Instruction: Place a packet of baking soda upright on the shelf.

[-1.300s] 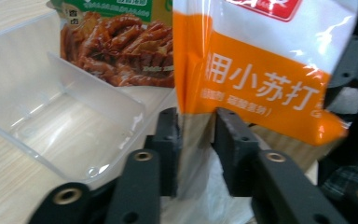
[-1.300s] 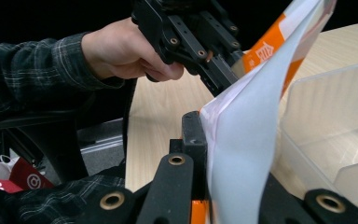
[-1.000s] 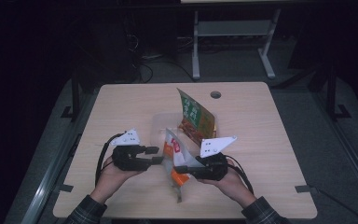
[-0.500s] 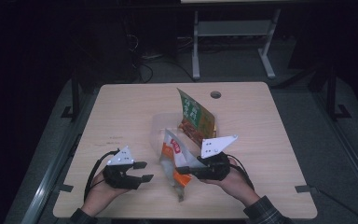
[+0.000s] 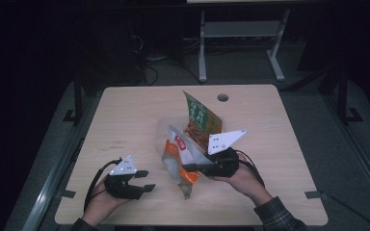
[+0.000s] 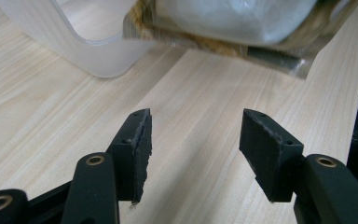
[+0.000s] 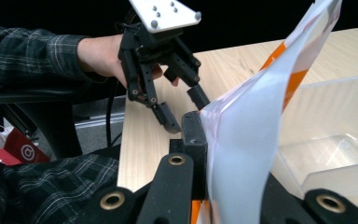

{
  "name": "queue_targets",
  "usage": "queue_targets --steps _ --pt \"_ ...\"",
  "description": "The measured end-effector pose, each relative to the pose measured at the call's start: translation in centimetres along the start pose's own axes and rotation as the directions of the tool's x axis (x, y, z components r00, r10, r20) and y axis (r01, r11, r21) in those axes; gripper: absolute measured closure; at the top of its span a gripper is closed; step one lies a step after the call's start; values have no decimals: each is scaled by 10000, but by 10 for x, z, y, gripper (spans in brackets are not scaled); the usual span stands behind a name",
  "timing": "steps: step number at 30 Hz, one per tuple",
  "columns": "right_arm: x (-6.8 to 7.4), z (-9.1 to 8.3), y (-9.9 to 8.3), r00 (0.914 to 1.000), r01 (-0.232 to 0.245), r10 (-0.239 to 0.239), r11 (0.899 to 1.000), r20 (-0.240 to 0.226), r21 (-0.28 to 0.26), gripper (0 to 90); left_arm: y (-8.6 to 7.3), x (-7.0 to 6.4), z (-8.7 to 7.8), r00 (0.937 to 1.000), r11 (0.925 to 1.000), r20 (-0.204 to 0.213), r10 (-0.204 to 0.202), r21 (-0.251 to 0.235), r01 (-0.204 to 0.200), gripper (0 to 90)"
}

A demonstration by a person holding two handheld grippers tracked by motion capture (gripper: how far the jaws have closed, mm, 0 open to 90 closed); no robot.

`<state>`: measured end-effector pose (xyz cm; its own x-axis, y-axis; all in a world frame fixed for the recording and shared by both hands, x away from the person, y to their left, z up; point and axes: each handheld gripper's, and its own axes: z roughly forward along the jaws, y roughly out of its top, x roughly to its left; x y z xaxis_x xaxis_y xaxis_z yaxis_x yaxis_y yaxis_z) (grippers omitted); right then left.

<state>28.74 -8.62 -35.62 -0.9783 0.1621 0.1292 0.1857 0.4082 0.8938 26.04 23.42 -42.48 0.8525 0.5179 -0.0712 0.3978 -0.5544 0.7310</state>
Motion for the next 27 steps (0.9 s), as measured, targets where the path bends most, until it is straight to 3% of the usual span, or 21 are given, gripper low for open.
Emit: queue_targets --steps 18,27 --pt "-22 12 29 9975 23 -11 9999 713 -171 900 0 0 1 10000 10000 55 26 49 -26 434" --pt "-33 10 47 9897 219 -156 9988 1422 -430 900 0 0 0 10000 10000 83 -11 36 11 434"
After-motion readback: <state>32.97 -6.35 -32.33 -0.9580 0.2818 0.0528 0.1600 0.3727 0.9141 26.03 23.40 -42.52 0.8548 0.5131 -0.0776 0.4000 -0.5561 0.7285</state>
